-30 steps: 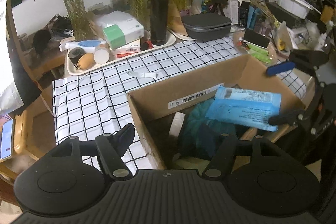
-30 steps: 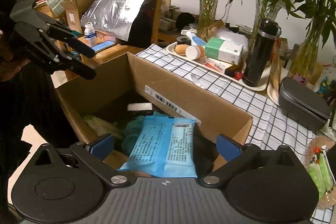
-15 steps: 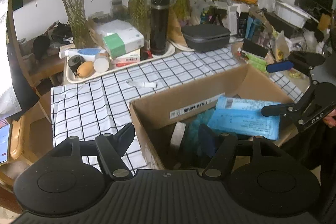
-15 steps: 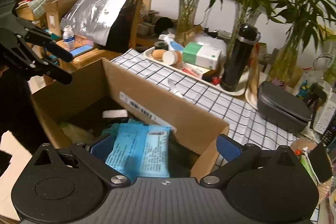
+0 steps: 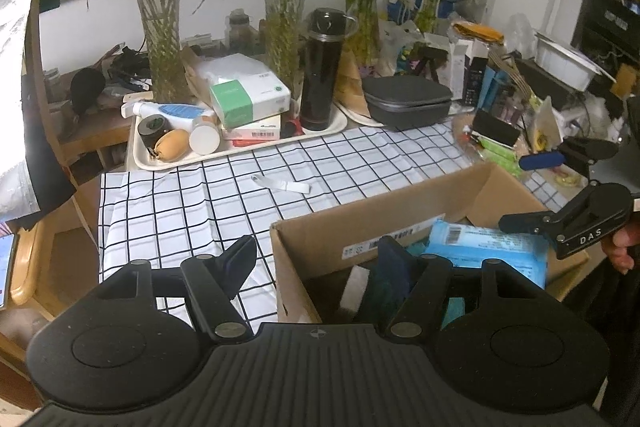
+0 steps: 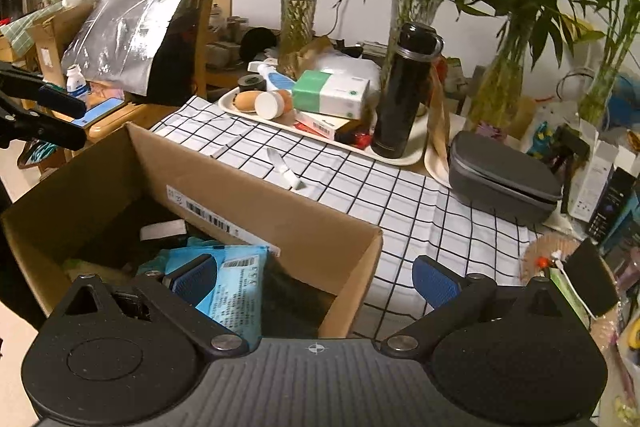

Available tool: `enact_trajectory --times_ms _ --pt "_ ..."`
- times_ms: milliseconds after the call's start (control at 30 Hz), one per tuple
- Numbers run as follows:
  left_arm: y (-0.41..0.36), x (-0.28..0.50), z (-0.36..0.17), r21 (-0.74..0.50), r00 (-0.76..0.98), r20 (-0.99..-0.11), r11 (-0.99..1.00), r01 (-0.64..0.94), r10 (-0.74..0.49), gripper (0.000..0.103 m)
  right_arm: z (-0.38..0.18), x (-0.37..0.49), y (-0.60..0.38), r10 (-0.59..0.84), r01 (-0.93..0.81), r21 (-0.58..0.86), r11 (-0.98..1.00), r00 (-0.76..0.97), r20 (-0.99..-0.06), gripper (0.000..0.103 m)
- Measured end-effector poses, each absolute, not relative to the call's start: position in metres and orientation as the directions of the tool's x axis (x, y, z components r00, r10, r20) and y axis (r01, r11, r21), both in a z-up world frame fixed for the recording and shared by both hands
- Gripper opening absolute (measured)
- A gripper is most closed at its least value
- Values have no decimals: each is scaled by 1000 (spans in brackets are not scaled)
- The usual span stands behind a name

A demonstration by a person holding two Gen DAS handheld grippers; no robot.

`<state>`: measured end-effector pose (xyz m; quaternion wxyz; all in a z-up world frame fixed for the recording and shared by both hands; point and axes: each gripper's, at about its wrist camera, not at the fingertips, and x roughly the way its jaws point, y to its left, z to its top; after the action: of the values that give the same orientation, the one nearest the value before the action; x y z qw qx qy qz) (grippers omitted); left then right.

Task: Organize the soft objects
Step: 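Withdraw both grippers from the box back over the table, then lower the right gripper onto the black-wrapped roll and grasp it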

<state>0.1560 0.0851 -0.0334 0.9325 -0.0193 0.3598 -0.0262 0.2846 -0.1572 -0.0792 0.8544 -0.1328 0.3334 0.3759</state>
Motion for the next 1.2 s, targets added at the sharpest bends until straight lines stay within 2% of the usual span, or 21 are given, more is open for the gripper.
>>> enact_trajectory --times_ms 267,500,900,1033,1200 --pt "95 169 -40 -74 732 -678 997 24 -68 66 -82 301 -153 555 -727 22 686 504 -661 103" --pt "101 183 -43 -85 720 -690 996 19 -73 66 -79 318 -153 589 -727 35 686 527 -612 103" --pt "113 218 -47 -95 706 -704 995 23 -83 66 -89 349 -153 588 -719 76 691 498 -637 103" --pt "119 231 -52 -113 702 -707 994 12 -88 66 -92 359 -152 618 -729 136 671 448 -646 103" --pt "131 250 -58 -189 669 -731 982 -7 -136 66 -92 378 -152 676 -702 295 649 354 -646 103"
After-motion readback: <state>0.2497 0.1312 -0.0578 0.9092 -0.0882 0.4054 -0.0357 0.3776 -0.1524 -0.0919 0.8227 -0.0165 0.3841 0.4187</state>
